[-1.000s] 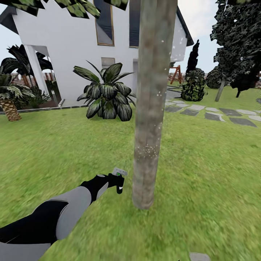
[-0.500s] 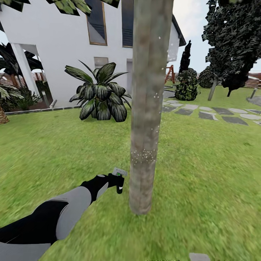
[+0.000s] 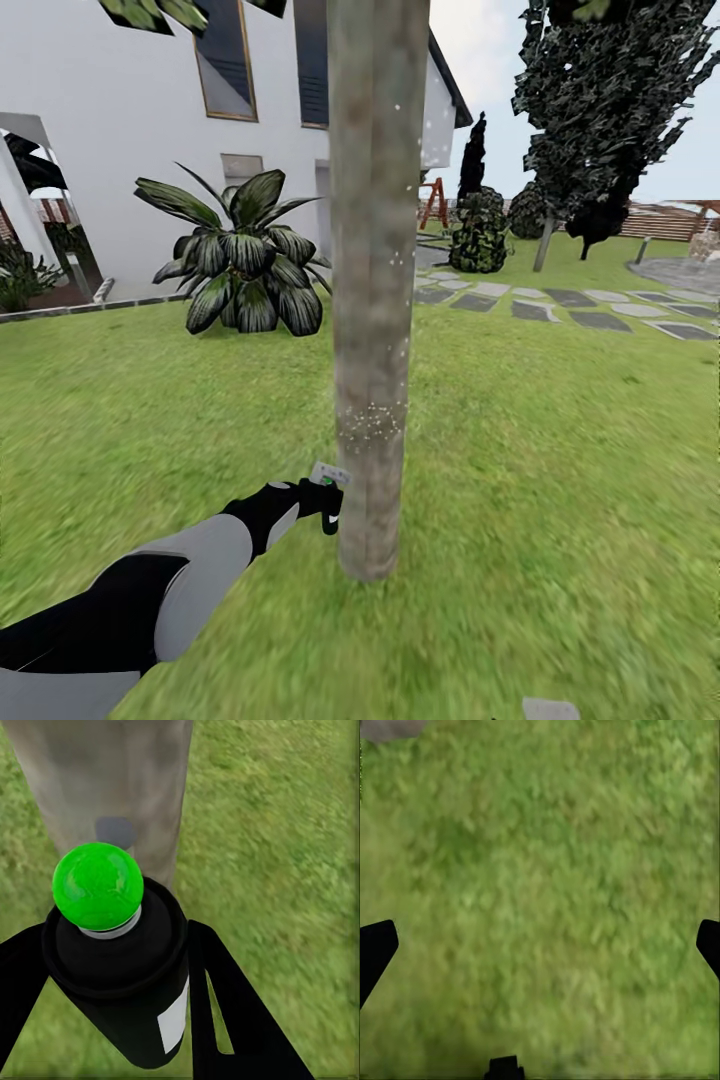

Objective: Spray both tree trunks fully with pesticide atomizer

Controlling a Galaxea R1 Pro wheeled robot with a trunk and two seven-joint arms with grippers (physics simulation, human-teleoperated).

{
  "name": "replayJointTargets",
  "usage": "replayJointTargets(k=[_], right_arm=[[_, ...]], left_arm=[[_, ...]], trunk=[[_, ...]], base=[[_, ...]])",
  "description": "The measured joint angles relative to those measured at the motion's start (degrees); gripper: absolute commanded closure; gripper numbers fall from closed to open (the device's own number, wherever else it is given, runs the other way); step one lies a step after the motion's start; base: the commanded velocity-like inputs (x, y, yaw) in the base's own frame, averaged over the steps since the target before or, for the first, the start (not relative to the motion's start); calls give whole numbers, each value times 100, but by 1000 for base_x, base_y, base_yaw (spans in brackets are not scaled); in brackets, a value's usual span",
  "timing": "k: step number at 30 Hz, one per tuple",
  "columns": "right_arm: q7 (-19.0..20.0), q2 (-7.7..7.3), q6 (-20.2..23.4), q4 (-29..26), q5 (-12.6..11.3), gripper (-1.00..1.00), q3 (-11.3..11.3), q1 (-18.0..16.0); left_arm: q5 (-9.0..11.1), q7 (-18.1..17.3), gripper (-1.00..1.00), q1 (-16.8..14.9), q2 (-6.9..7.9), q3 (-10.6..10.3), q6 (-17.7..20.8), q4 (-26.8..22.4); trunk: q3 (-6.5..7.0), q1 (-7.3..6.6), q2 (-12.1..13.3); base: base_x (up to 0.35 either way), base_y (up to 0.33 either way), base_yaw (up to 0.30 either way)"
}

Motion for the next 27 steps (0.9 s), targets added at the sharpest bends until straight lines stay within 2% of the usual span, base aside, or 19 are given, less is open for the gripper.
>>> replayJointTargets(k=[8, 10, 11, 12, 13, 14, 16, 19, 21, 22, 25, 27], right_arm=[[-6, -6, -1, -3, 1, -100, -6, 0], [-6, -8, -1, -4, 1, -100, -5, 0], [-6, -8, 0, -4, 2, -100, -7, 0], [-6, -9, 0, -4, 1, -100, -7, 0], [-6, -9, 0, -4, 2, -100, -7, 0], [-6, -9, 0, -2, 2, -100, -8, 0], [-6, -9, 0, -2, 3, -100, -5, 0], [-6, -9, 0, -1, 2, -100, -5, 7], [-6, -9, 0, -1, 3, -100, -4, 8], [-6, -9, 0, 0, 3, -100, -6, 9], [-6, -9, 0, 1, 5, -100, -1, 12], [-6, -8, 0, 0, 4, -100, -3, 24]], left_arm=[[29, 29, 100, 0, 0, -15, 2, -113], [43, 42, 100, -3, 0, -11, 55, -529], [49, 41, 100, -4, 0, -17, 207, -842], [41, 39, 100, 0, 0, -30, 303, -955], [68, 36, 100, -2, 1, -28, 521, -1184], [228, 31, 100, -2, 1, -31, 918, -1603], [702, 32, 100, -1, 1, -55, 1834, -2436], [896, 29, 100, 0, 0, -64, 2879, -3402], [932, 29, 100, -5, 1, -66, 3724, -4109], [934, 29, 100, -8, 1, -66, 4024, -4309], [972, 22, 100, -34, 1, -66, 4546, -4668], [1067, 11, 100, -172, 0, -66, 4642, -4738]], trunk=[[0, -3, 0], [1, -3, 0], [1, -3, 0], [0, -3, 0], [1, -3, 0], [1, -3, 0], [2, -3, 0], [2, -3, 0], [1, -3, 0], [1, -3, 0], [1, -3, 0], [1, -3, 0]], base=[[-25, 3, -1], [-1, 0, 0], [0, 0, 0], [0, 0, 0], [0, 0, 0], [0, 0, 0], [0, 0, 0], [0, 0, 0], [0, 0, 0], [0, 0, 0], [0, 0, 0], [0, 0, 0]])
